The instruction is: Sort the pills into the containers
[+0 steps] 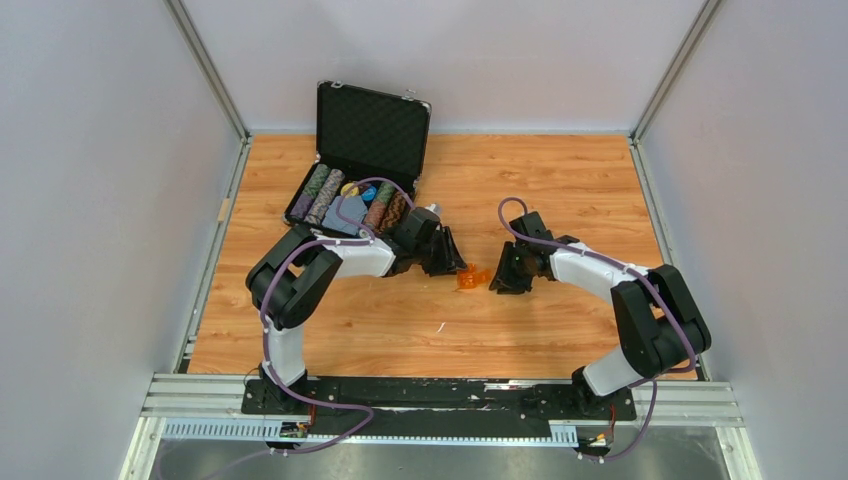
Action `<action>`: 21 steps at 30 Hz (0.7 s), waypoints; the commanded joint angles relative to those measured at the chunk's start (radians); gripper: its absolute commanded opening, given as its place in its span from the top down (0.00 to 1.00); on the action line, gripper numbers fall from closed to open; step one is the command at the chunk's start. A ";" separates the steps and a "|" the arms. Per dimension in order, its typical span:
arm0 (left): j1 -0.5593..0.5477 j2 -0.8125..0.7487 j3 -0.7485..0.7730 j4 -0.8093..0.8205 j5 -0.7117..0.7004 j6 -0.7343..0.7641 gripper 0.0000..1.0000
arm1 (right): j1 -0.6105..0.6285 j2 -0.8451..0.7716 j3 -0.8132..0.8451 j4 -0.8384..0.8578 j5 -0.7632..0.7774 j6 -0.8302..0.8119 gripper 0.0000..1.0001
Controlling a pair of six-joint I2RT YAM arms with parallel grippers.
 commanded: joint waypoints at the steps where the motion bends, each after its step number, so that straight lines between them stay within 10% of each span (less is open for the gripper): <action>1: -0.004 0.046 -0.006 -0.101 -0.063 0.033 0.57 | -0.004 -0.015 -0.004 0.050 0.007 0.019 0.76; 21: -0.004 0.043 -0.017 -0.103 -0.053 0.030 0.59 | -0.004 -0.061 -0.010 0.157 -0.129 -0.061 0.55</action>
